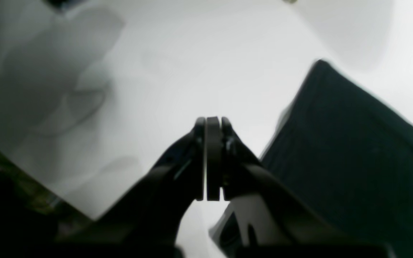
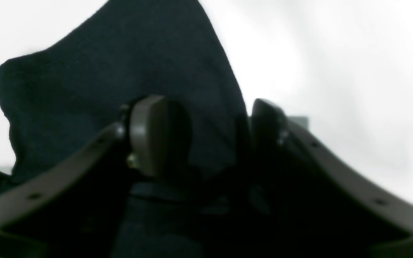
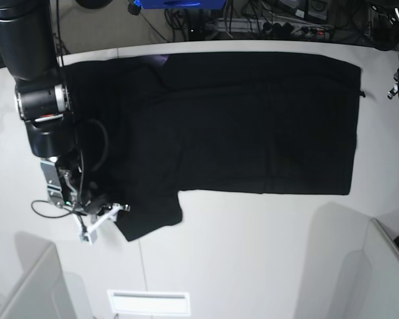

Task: Fold the T-shirt properly
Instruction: 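Reach the left gripper to the opposite hem corner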

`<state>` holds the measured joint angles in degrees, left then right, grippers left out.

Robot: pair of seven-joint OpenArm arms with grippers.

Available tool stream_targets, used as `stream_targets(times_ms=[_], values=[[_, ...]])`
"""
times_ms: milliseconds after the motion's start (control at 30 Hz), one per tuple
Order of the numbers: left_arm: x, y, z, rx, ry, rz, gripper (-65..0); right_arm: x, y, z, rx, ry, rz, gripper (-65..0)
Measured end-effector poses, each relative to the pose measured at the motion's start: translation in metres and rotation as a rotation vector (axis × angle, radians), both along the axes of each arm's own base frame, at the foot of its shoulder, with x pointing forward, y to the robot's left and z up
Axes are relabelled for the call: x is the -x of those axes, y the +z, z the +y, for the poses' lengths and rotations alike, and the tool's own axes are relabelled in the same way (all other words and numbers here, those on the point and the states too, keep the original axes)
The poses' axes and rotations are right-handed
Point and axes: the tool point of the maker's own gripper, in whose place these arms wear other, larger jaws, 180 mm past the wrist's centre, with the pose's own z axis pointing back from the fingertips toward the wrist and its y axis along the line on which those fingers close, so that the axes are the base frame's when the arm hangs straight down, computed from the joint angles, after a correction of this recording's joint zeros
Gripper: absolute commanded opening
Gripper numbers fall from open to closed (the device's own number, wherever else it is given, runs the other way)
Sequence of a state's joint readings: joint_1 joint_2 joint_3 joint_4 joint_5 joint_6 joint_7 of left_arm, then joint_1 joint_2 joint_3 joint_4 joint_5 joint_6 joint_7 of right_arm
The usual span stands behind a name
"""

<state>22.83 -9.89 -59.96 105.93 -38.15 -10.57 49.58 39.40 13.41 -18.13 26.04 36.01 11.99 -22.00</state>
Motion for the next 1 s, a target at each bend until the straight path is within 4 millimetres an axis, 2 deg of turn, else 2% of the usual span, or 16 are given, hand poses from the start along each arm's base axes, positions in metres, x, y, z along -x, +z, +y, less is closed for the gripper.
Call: stream_targets(times_ms=[33,133,200,233,367,433,500,533,833,1000], values=[[-0.002,-0.005,0.000,0.004,-0.011,0.018,-65.0,0.001,-0.001,-0.001,0.002,-0.002,-0.001,-46.5],[-0.021,-0.018,-0.009,0.021,-0.106,0.069,-65.0,0.004,-0.004,-0.004,0.005,-0.005,0.007,-65.0],[-0.030,-0.019,-0.011,0.019,-0.140,0.073,-65.0,0.004,-0.004,-0.004,0.003,-0.006,0.008,-65.0],[-0.034,-0.019,-0.012,0.022,-0.143,0.068,-62.4,0.004,-0.004,-0.004,0.003,-0.006,0.009,-65.0],[-0.063,-0.009,-0.007,0.036,-0.132,-0.011,-31.6,0.004,-0.004,-0.002,-0.001,-0.004,0.013,-65.0],[-0.078,-0.004,-0.001,0.037,-0.135,-0.026,-18.3,0.004,-0.004,0.000,-0.007,-0.004,0.012,-65.0],[-0.097,-0.003,0.003,0.037,-0.145,-0.040,-8.7,0.004,-0.004,0.000,-0.006,-0.004,0.013,-65.0],[-0.105,-0.006,0.000,0.047,-0.169,-0.025,-6.6,0.004,-0.004,0.000,-0.008,-0.005,0.011,-65.0],[-0.175,-0.036,-0.009,0.154,-0.247,0.040,-6.6,0.004,-0.004,0.000,-0.010,-0.005,0.013,-65.0],[-0.214,-0.054,-0.028,0.212,-0.307,0.101,-6.6,0.004,-0.004,0.000,-0.010,-0.005,0.013,-65.0]])
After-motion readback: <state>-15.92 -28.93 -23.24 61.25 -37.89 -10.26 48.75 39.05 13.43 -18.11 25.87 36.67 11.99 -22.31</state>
